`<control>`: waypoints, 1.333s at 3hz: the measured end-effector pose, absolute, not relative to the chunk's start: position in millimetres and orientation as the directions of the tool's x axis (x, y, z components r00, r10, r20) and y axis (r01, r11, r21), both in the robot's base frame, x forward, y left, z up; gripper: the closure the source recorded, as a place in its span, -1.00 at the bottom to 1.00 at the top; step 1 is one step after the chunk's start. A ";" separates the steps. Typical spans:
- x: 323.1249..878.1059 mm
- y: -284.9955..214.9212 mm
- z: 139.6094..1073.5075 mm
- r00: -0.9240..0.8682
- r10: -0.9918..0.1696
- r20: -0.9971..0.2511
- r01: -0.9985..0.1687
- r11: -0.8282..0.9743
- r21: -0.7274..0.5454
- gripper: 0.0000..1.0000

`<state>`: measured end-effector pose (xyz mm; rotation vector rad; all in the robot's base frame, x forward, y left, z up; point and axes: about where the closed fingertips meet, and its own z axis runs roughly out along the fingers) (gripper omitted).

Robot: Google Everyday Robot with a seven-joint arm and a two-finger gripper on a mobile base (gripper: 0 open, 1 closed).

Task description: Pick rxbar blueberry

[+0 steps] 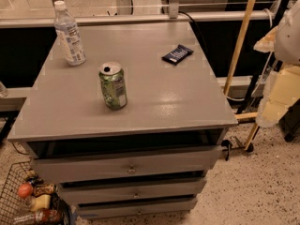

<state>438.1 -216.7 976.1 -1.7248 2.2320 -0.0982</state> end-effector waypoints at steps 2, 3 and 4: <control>506.5 -201.2 973.9 -0.222 -0.900 -0.375 -0.913 0.327 -0.243 -1.00; 569.0 -183.3 967.4 -0.225 -0.822 -0.523 -0.901 0.380 -0.209 -1.00; 616.7 -162.0 956.5 -0.286 -0.743 -0.605 -0.854 0.484 -0.190 -1.00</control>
Offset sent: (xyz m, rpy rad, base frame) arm 0.1220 0.0185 -0.0019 0.2978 -0.0854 -0.0271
